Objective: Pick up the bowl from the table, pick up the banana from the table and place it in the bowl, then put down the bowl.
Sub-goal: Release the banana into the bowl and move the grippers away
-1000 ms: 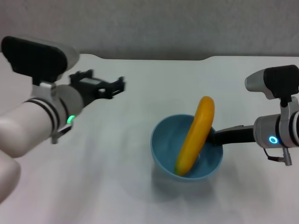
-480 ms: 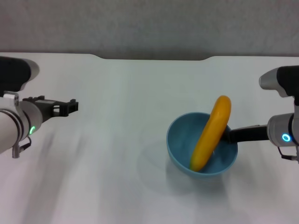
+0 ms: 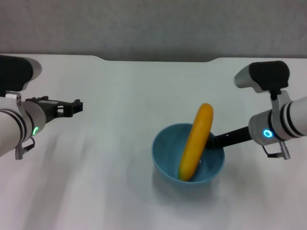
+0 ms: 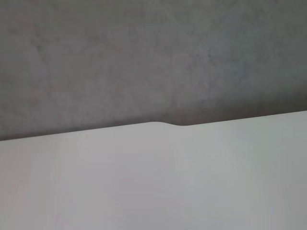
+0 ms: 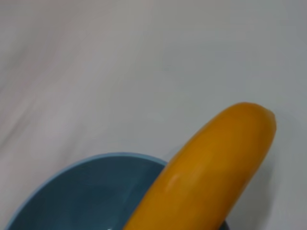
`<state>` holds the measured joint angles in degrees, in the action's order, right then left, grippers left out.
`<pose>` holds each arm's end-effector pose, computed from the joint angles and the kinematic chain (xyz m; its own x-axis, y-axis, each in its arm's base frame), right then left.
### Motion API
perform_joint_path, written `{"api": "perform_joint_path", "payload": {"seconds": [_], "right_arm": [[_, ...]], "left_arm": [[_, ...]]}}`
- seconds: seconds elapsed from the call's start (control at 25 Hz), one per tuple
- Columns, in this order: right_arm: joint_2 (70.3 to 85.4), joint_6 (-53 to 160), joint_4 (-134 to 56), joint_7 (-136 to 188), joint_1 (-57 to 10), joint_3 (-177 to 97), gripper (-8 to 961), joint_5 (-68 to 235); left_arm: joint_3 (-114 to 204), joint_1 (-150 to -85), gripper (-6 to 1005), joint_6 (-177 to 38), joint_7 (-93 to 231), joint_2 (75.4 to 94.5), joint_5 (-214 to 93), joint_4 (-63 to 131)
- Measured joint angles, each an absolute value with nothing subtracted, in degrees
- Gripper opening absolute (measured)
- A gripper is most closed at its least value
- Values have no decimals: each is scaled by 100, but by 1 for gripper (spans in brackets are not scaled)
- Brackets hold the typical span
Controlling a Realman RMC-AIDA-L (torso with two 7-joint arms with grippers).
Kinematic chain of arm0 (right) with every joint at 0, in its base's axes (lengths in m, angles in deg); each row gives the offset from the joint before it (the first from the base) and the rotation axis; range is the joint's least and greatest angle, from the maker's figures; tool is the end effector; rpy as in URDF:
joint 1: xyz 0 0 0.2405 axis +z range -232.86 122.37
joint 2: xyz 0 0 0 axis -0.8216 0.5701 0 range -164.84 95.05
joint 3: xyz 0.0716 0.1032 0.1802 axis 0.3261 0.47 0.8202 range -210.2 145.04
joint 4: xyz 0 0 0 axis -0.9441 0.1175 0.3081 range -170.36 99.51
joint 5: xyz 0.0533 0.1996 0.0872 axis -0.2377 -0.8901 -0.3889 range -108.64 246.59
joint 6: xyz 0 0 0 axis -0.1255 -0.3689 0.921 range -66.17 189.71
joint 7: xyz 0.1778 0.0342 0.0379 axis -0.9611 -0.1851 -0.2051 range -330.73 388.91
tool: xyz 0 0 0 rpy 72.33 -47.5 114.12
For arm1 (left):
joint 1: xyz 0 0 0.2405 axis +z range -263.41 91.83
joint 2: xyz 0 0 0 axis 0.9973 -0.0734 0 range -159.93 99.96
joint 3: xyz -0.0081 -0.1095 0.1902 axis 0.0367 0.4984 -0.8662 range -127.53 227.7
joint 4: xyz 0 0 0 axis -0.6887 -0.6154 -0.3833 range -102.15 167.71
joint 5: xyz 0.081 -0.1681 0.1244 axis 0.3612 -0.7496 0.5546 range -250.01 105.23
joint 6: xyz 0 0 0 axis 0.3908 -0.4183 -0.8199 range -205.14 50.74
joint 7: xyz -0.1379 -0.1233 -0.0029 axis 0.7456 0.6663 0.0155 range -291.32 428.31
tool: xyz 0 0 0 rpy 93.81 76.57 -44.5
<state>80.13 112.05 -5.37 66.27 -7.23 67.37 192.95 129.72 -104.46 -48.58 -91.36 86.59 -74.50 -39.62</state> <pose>0.2188 0.4248 -0.0838 0.5570 -0.8125 -0.1721 -0.7946 -0.4611 -0.3950 -0.2218 0.4293 -0.0057 0.6686 0.5448 0.5061 0.6642 -0.1315 -0.7359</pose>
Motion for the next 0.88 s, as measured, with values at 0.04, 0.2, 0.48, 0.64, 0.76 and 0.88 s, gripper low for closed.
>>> {"api": "perform_joint_path", "payload": {"seconds": [0.04, 0.2, 0.48, 0.64, 0.76, 0.88], "right_arm": [[8016, 11205, -597, 6627, -686, 6730, 32, 19287], [8016, 11206, -688, 6625, -692, 6727, 32, 19281], [8000, 11261, -957, 6625, -682, 6719, 33, 19355], [7999, 11232, -914, 6628, -674, 6729, 34, 19386], [7998, 11220, -888, 6631, -672, 6729, 34, 19387], [8002, 11164, -800, 6653, -682, 6717, 33, 19387]], "left_arm": [[12969, -10448, 881, -4862, -9128, 8659, -7450, -3957], [12965, -10455, 881, -4866, -9081, 8659, -7484, -3904], [13013, -10435, 882, -4871, -9064, 8656, -7505, -3897], [13016, -10411, 882, -4871, -9030, 8655, -7512, -3883], [13014, -10417, 882, -4871, -9025, 8655, -7512, -3878], [13016, -10420, 881, -4870, -9024, 8655, -7512, -3869]]}}
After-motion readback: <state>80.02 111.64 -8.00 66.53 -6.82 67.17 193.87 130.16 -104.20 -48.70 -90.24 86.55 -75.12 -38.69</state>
